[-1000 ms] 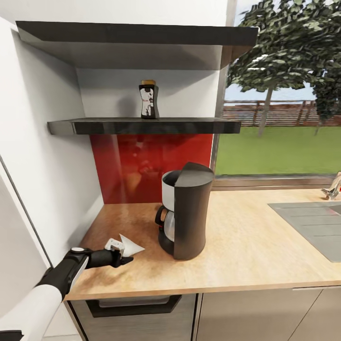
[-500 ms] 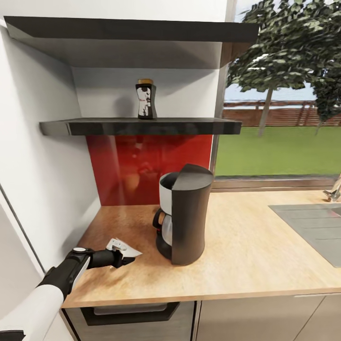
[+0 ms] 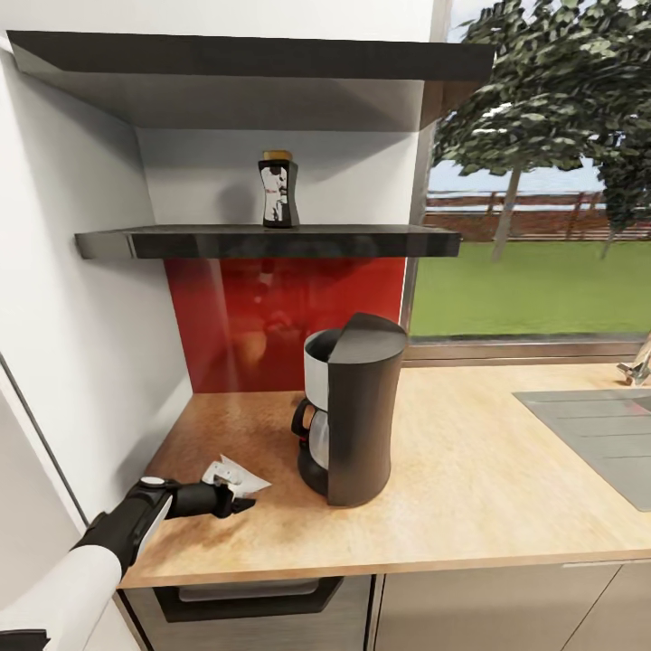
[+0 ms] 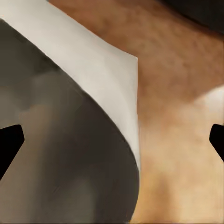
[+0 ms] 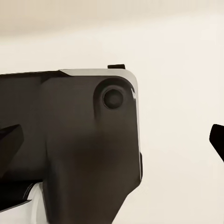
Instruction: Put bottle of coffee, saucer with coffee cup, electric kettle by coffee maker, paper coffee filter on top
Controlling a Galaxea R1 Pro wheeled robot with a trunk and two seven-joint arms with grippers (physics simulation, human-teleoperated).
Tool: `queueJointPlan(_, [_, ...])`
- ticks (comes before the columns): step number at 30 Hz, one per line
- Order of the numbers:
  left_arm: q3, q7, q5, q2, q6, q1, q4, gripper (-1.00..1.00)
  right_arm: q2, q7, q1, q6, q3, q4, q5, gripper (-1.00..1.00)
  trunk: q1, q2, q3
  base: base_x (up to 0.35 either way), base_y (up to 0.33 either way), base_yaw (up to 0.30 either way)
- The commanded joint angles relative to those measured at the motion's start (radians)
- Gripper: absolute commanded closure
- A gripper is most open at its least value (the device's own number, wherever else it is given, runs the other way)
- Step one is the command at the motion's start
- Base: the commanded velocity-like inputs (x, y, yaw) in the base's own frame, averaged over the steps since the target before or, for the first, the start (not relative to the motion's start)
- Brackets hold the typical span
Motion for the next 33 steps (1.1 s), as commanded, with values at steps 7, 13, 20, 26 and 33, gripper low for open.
queueJointPlan(7, [0.000,0.026,-0.006,-0.004,0.008,0.000,0.003,-1.00,-0.001,0.001,0.000,-0.005,-0.004,0.002,0.011,-1.00,0.000,-0.001,0.000,0.000,0.000,0.000])
queueJointPlan(13, [-0.001,0.027,-0.008,-0.019,0.009,0.000,0.003,-1.00,-0.001,0.004,0.000,-0.006,-0.004,0.003,0.021,-1.00,0.000,-0.001,0.000,0.000,0.000,0.000])
queueJointPlan(20, [0.000,0.027,-0.007,-0.021,0.009,0.000,0.004,1.00,-0.001,0.006,0.000,-0.007,-0.004,0.003,0.021,-1.00,0.000,-0.001,0.000,0.000,0.000,0.000])
queueJointPlan(26, [0.000,0.027,-0.006,-0.019,0.006,0.000,0.003,1.00,-0.001,0.006,0.000,-0.007,-0.004,0.003,0.021,-1.00,0.000,-0.001,0.000,0.000,0.000,0.000])
queueJointPlan(33, [0.000,0.026,-0.006,-0.019,0.005,0.000,0.003,1.00,-0.001,0.003,0.000,-0.007,-0.004,0.003,0.021,-1.00,0.000,-0.001,0.000,0.000,0.000,0.000])
